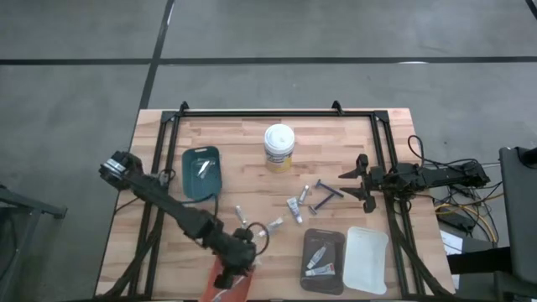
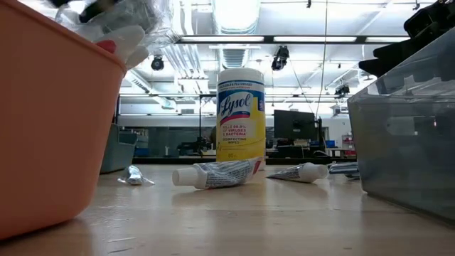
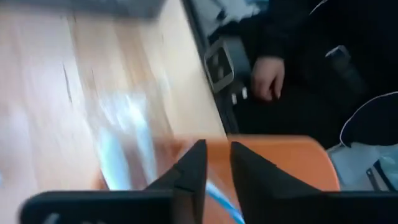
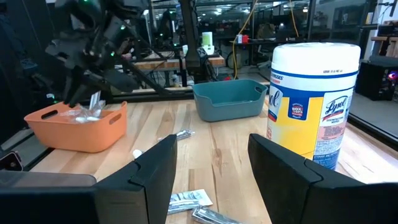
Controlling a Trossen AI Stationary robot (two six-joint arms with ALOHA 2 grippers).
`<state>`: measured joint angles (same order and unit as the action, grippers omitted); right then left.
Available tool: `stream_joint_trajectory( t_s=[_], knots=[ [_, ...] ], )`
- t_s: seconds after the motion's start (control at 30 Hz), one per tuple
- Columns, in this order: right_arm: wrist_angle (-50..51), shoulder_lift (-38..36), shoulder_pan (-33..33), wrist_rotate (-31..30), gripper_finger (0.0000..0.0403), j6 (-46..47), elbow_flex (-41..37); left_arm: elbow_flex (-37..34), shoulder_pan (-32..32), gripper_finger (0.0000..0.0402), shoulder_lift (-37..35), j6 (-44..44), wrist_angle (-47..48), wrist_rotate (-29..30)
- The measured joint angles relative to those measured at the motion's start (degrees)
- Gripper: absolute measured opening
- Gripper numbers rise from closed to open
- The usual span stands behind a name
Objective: Pick & Place Travel size toiletries
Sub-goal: Adjust the orange bin
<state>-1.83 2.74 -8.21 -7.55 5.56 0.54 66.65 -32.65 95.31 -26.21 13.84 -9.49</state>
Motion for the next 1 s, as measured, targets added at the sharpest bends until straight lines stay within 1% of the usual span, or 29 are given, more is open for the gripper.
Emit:
stream_joint_trajectory(
  t_s=[0.13,0.2,0.27,0.37,0.43,0.63,0.7,0.87,1.0],
  knots=[
    [0.0,0.0,0.0,0.0,0.0196,0.0,0.0,-0.3,-2.6,0.0022,0.0,-9.0,7.9,1.8],
    [0.0,0.0,0.0,0.0,0.0196,0.0,0.0,-0.3,-3.3,0.0007,0.0,-13.3,13.0,2.3],
    [0.0,0.0,0.0,0.0,0.0196,0.0,0.0,-0.3,-4.0,0.0007,0.0,-17.2,18.7,4.0],
    [0.0,0.0,0.0,0.0,0.0196,0.0,0.0,-0.3,-4.5,0.0007,0.0,-19.7,26.6,6.3],
    [0.0,0.0,0.0,0.0,0.0196,0.0,0.0,-0.3,-4.5,0.0004,0.0,-21.6,31.2,9.3],
    [0.0,0.0,0.0,0.0,0.0196,0.0,0.0,-0.3,-4.3,0.0007,0.0,-23.2,39.5,18.6],
    [0.0,0.0,0.0,0.0,0.0196,0.0,0.0,-0.3,-4.0,0.0007,0.0,-23.4,42.3,20.6],
    [0.0,0.0,0.0,0.0,0.0196,0.0,0.0,-0.3,-3.2,0.0003,0.0,-28.4,53.3,21.8],
    [0.0,0.0,0.0,0.0,0.0196,0.0,0.0,-0.3,-3.3,0.0007,0.0,-32.2,63.1,20.6]
  ],
)
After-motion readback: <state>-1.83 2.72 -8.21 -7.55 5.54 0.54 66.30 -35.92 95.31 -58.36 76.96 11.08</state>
